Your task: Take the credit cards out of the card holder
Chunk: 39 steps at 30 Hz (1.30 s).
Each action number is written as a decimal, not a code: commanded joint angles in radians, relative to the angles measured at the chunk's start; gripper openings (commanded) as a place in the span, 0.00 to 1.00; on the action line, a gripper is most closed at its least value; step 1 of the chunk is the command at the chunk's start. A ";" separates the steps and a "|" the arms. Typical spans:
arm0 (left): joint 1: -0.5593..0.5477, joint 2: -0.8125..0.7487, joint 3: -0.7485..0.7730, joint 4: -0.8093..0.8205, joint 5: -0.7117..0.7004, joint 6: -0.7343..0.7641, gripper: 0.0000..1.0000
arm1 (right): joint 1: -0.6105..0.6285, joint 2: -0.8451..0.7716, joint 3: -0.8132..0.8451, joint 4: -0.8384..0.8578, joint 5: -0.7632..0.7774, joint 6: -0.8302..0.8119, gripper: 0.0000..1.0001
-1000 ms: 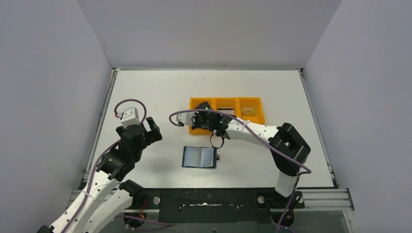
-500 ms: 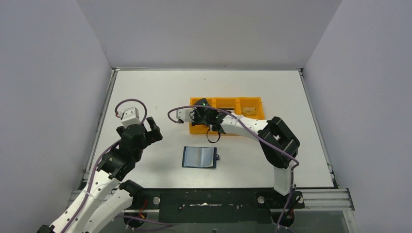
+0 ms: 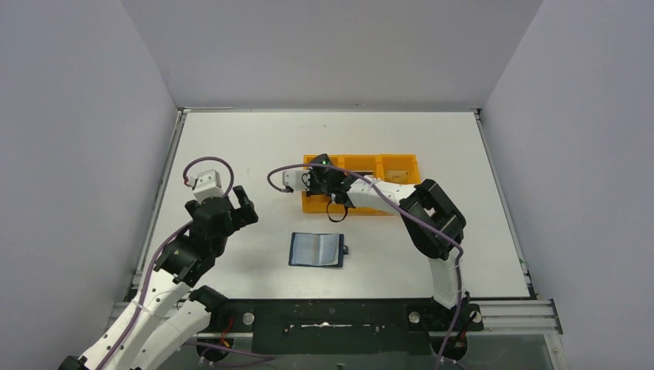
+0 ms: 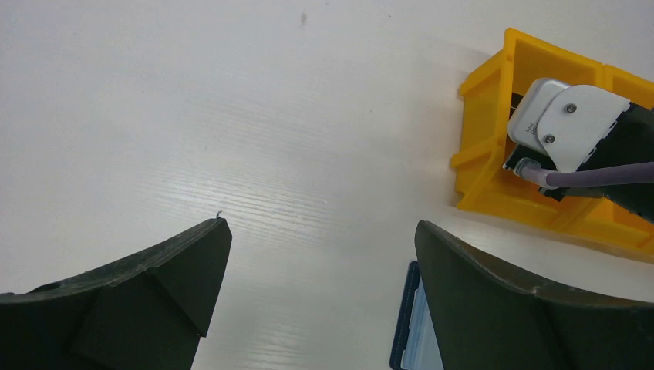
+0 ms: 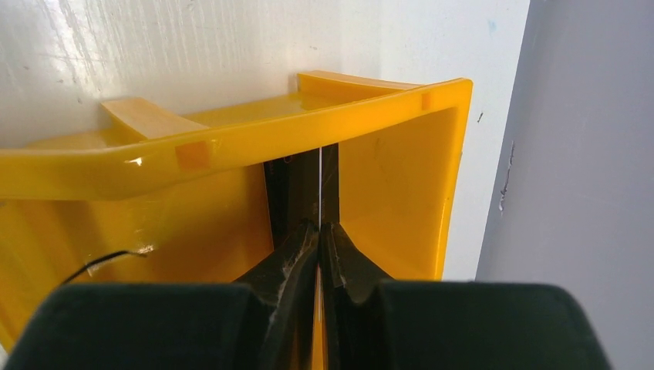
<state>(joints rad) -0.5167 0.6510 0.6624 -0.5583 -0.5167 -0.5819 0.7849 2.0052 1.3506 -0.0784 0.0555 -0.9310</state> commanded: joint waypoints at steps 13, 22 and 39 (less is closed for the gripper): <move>0.004 0.014 0.022 0.018 -0.001 0.004 0.92 | -0.045 0.003 0.006 0.103 -0.053 -0.017 0.08; 0.004 0.020 0.023 0.020 0.007 0.005 0.92 | -0.049 0.028 0.004 0.103 -0.060 -0.016 0.11; 0.004 0.028 0.023 0.023 0.013 0.007 0.92 | -0.050 0.017 -0.011 0.088 -0.056 0.000 0.26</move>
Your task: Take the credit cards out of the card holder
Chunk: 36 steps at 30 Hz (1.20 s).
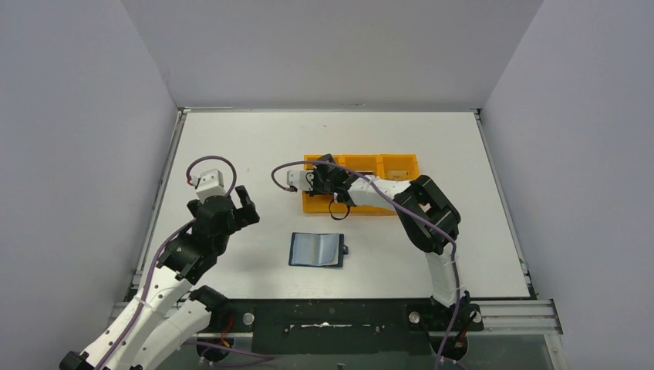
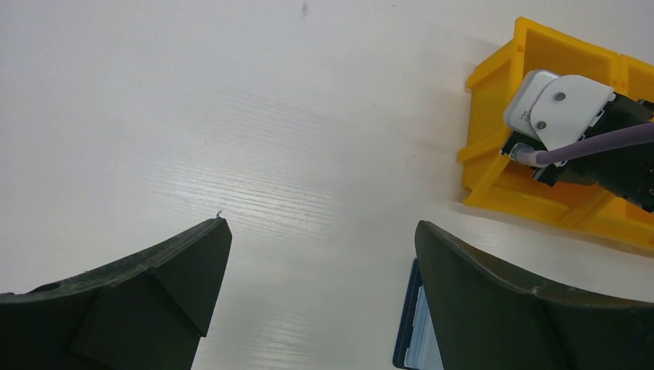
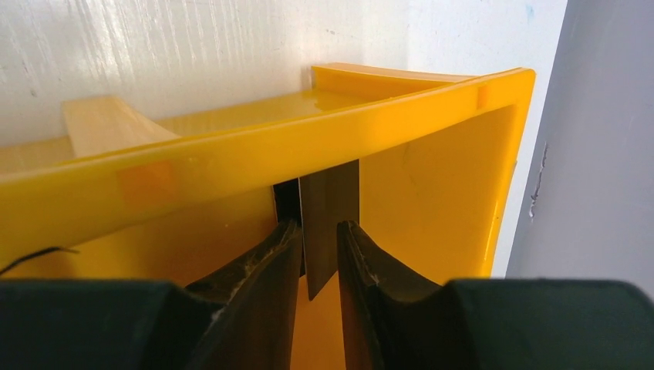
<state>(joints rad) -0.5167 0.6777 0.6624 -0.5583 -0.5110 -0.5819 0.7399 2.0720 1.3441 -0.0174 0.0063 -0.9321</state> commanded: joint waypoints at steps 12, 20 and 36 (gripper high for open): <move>0.004 0.000 0.021 0.022 0.014 0.007 0.92 | -0.010 -0.106 -0.018 0.044 -0.017 0.073 0.37; 0.004 0.002 0.022 0.023 0.018 0.007 0.92 | -0.009 -0.208 -0.053 0.114 -0.011 0.190 0.43; 0.004 0.005 0.024 0.018 0.006 0.004 0.92 | 0.022 -0.579 -0.201 -0.047 0.200 1.204 0.73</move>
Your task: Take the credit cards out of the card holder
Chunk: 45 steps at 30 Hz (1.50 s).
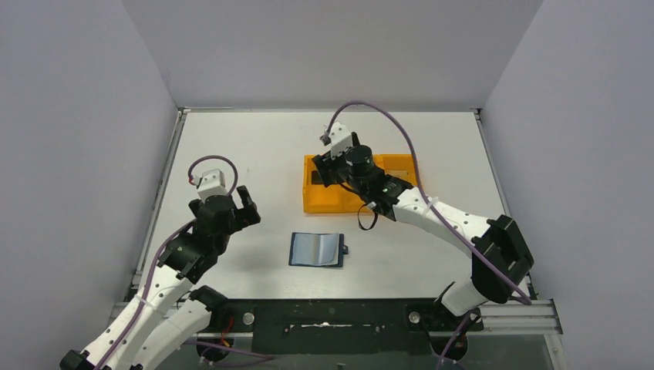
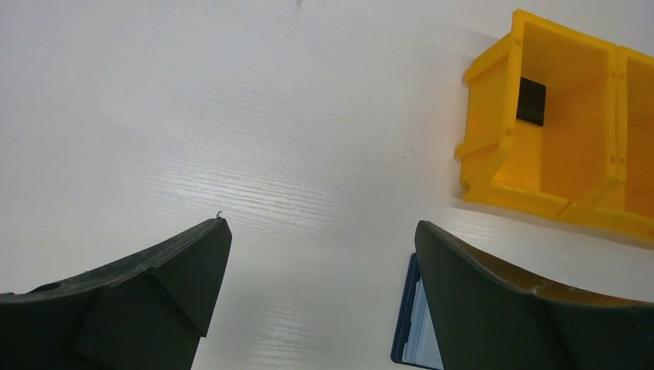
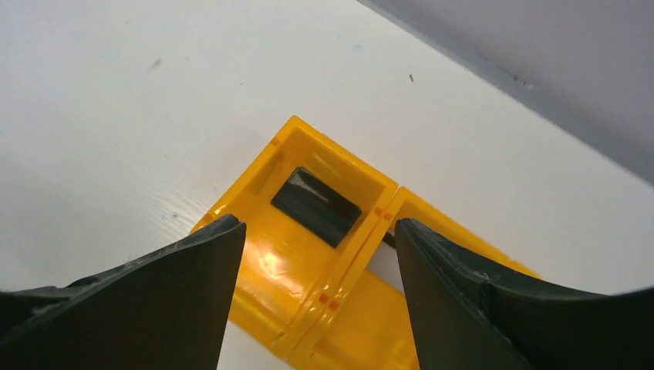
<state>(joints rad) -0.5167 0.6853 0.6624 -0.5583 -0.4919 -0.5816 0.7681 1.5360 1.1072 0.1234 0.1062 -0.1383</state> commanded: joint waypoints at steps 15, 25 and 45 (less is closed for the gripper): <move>0.016 0.016 0.029 0.009 -0.033 -0.009 0.92 | 0.210 -0.142 -0.138 -0.411 0.329 1.037 0.69; 0.022 -0.019 0.014 0.015 -0.038 -0.017 0.92 | 0.446 0.031 -0.049 -0.495 0.511 1.238 0.65; 0.027 0.001 0.014 0.023 -0.021 -0.009 0.92 | 0.450 0.285 0.112 -0.545 0.344 1.162 0.66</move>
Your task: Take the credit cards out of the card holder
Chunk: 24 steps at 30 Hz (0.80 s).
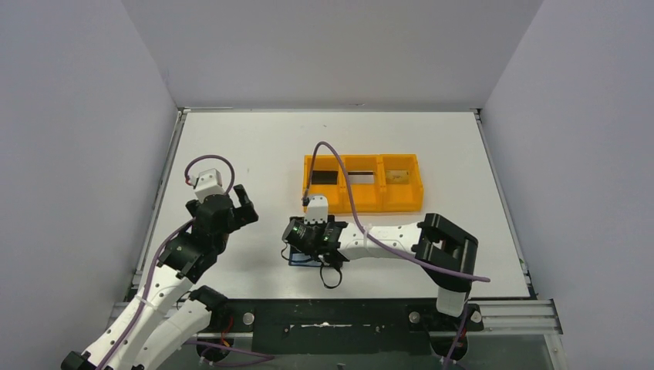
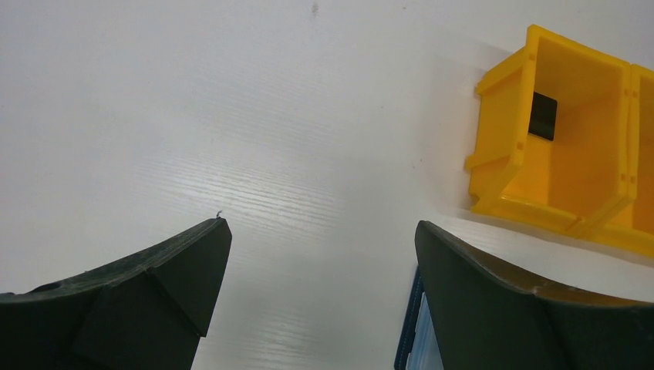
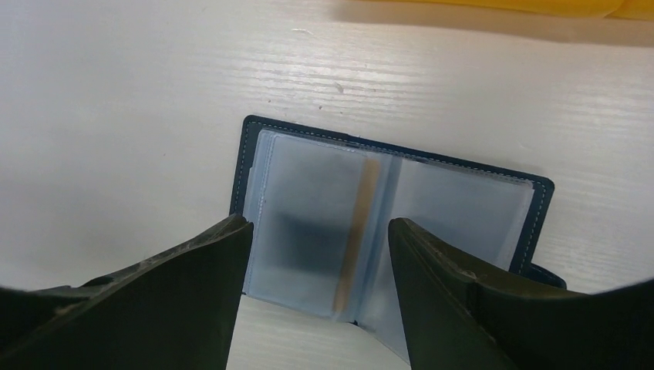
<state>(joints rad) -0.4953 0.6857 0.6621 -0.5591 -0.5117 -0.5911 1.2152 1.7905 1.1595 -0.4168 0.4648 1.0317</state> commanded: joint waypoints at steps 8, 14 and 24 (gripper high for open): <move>0.006 -0.008 0.013 0.021 -0.004 -0.002 0.92 | -0.005 0.125 0.098 -0.050 -0.052 0.007 0.65; 0.006 -0.006 0.013 0.021 -0.003 -0.002 0.92 | -0.004 0.104 0.079 -0.054 -0.031 0.014 0.49; 0.006 0.008 0.009 0.026 0.020 -0.001 0.92 | -0.017 0.008 -0.015 0.113 -0.095 -0.028 0.32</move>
<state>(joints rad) -0.4953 0.6895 0.6617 -0.5587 -0.5076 -0.5911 1.2095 1.8805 1.1896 -0.4011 0.4026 1.0218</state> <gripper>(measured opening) 0.921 0.342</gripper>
